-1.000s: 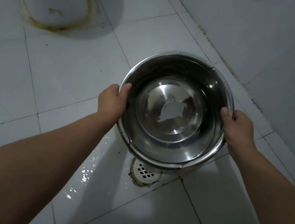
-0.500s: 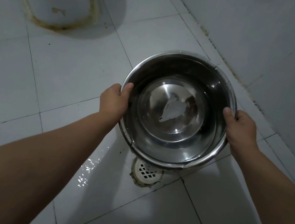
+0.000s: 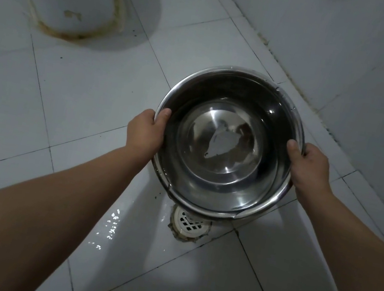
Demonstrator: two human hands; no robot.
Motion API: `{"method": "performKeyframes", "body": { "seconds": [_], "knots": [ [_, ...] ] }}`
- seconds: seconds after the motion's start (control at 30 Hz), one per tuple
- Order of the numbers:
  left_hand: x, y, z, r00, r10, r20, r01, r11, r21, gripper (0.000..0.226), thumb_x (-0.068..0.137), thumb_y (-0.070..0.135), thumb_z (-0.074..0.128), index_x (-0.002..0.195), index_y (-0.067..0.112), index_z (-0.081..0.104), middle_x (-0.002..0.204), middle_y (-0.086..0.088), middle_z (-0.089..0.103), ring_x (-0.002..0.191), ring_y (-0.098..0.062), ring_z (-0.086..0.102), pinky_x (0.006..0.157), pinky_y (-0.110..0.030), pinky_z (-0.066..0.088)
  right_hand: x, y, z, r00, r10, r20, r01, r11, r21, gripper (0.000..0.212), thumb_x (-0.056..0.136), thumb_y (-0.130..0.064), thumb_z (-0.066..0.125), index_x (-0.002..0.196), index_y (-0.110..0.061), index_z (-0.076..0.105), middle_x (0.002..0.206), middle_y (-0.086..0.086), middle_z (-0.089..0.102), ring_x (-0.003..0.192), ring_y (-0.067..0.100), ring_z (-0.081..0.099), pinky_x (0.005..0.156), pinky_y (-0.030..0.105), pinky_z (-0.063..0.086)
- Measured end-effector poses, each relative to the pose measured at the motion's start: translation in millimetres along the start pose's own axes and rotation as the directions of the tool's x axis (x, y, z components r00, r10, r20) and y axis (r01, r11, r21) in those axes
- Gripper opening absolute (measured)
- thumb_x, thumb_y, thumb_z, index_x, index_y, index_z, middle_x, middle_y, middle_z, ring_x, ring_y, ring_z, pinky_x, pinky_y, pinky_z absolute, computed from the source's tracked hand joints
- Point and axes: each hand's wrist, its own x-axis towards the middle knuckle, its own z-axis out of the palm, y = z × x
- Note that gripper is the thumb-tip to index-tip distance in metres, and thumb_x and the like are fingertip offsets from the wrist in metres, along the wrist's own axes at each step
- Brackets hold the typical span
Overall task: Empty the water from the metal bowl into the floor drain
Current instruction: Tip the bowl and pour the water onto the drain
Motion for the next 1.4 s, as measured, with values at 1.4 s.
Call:
{"method": "performKeyframes", "body": {
  "seconds": [1.4],
  "knots": [
    [-2.9, 5.6, -5.2, 1.0, 0.025, 0.006, -0.025, 0.999, 0.022, 0.041, 0.095, 0.041, 0.037, 0.082, 0.004, 0.051, 0.064, -0.002, 0.044, 0.073, -0.025, 0.049, 0.066, -0.036, 0.04, -1.9, -4.7, -4.7, 1.0, 0.014, -0.002, -0.014, 0.999, 0.032, 0.029, 0.094, -0.034, 0.048, 0.087, -0.006, 0.054, 0.071, 0.004, 0.047, 0.062, 0.016, 0.043, 0.054, 0.028, 0.036]
  ]
}}
